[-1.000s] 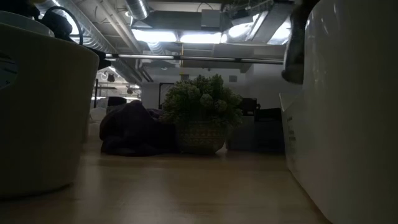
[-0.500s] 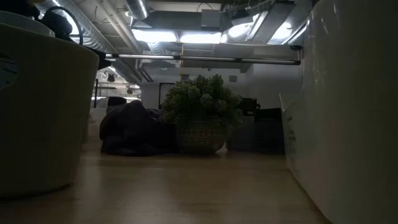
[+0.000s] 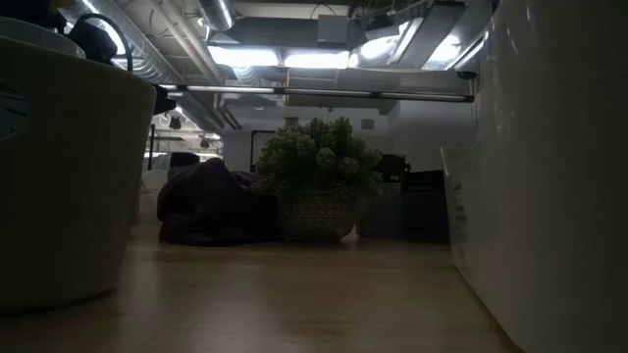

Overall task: Sort spices by type
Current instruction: Put the yellow seasoning can into the white bin

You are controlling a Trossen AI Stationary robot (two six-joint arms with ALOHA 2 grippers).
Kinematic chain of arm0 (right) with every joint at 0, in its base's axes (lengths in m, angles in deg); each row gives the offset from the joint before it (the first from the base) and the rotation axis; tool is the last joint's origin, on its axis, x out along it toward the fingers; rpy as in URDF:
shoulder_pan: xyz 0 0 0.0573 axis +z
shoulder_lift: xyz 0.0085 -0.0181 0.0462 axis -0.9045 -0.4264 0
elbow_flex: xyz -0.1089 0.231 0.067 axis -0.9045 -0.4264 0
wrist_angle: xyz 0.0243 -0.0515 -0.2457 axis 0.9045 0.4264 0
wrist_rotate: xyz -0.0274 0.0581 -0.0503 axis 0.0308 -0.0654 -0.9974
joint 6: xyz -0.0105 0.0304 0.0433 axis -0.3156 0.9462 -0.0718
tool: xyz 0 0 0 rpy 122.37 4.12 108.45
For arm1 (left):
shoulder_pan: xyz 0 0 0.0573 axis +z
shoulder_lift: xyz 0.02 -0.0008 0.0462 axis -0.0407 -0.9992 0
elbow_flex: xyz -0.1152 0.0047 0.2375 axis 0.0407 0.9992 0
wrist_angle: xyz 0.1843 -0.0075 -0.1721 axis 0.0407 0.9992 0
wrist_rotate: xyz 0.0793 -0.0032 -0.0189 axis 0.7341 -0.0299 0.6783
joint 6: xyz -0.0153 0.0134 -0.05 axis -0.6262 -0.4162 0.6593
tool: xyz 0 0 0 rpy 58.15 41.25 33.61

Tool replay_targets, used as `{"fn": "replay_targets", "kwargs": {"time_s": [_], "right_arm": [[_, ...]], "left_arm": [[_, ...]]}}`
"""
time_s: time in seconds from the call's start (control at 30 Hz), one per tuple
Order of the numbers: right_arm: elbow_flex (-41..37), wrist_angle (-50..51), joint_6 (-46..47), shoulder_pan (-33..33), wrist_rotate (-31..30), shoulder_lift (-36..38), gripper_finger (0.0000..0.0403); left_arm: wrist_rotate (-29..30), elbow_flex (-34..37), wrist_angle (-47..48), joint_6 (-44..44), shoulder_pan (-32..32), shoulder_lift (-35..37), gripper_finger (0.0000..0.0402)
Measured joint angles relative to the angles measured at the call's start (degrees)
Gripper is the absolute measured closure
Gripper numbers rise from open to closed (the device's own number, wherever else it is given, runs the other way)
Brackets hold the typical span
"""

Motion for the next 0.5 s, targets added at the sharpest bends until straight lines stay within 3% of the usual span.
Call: {"fn": "replay_targets", "kwargs": {"time_s": [0.5], "right_arm": [[0.0,0.6,-0.4,-0.1,0.0,-3.3,0.0148]], "left_arm": [[0.0,0.0,0.0,0.0,0.0,-0.3,0.0208]]}}
